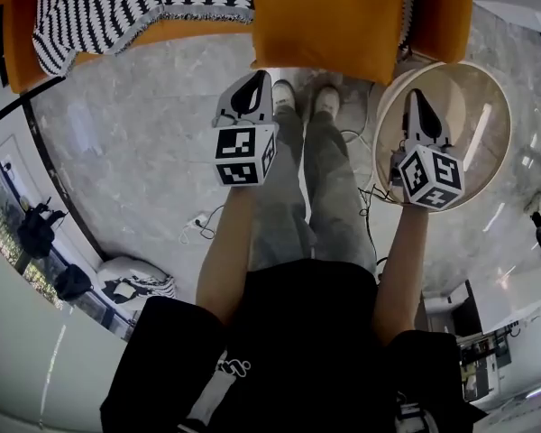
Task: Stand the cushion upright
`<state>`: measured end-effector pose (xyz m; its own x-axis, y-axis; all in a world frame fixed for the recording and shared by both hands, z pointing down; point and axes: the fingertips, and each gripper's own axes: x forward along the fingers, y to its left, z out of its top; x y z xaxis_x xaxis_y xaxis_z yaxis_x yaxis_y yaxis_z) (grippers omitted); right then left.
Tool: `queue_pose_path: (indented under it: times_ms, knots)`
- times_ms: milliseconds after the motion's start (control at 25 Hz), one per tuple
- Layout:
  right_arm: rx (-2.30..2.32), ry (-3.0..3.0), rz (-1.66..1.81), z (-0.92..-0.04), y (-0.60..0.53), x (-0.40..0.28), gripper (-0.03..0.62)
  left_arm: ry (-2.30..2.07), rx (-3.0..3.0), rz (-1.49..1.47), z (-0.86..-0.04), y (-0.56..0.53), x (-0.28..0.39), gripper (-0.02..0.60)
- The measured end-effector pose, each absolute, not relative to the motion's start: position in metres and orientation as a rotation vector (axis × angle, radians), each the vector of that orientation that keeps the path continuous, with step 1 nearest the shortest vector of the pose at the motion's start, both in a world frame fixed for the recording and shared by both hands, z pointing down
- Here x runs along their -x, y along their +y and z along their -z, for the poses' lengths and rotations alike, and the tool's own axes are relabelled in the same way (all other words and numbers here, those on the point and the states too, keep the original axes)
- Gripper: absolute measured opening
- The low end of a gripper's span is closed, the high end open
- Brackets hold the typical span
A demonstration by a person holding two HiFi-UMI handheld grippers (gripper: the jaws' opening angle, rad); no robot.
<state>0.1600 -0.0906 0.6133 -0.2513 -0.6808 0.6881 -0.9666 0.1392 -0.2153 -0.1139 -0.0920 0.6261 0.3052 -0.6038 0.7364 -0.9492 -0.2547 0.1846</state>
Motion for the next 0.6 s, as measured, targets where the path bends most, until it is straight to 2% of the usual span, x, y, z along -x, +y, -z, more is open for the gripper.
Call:
queue_pose_path:
  times_ms: [600]
  knots:
    - [-1.433,-1.840,-0.940,-0.760,-0.048,-0.181,0.011,-1.261,-1.901,-0.925,-0.767,-0.048,0.134,0.015]
